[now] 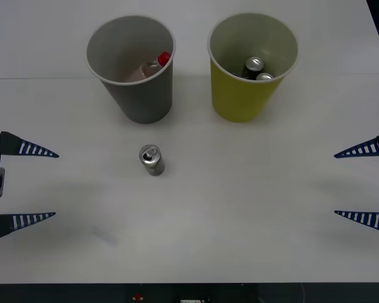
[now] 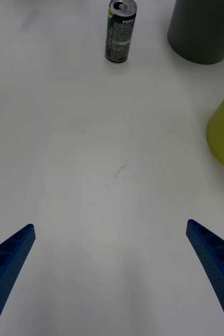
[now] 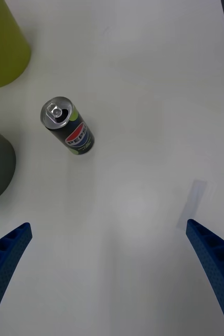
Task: Put the can into the green bin and the plastic bottle into the gray bin
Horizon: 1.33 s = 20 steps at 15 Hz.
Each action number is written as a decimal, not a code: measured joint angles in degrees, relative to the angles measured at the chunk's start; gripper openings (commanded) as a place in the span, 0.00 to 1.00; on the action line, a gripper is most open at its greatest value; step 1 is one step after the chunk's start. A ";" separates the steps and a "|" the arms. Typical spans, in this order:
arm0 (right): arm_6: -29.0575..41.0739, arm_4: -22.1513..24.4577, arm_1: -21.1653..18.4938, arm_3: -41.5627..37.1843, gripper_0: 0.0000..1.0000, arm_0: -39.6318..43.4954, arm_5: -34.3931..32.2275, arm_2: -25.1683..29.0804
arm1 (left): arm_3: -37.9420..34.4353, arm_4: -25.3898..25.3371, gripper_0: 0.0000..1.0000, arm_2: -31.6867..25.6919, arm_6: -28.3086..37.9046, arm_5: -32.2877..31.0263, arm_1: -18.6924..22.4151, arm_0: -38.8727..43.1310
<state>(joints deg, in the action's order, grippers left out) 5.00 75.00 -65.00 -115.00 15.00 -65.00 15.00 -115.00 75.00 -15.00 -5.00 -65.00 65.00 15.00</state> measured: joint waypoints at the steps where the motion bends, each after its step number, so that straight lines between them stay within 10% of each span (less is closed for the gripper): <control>1: 0.00 0.00 0.00 0.00 1.00 0.00 0.00 0.00 | 0.00 0.00 1.00 0.00 0.00 0.00 0.00 0.00; 9: 0.00 0.00 0.00 -0.01 1.00 0.00 0.00 0.00 | 1.59 -1.05 1.00 -1.94 -0.87 2.14 -1.85 0.46; 20: 0.00 0.00 0.00 -0.01 1.00 0.00 0.00 0.00 | 18.29 -17.23 1.00 6.93 -11.62 7.24 -4.21 -0.70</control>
<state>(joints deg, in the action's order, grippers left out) 5.00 75.00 -65.00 -115.01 15.00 -65.00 15.00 -96.71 57.77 -8.07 -16.62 -57.76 60.79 14.30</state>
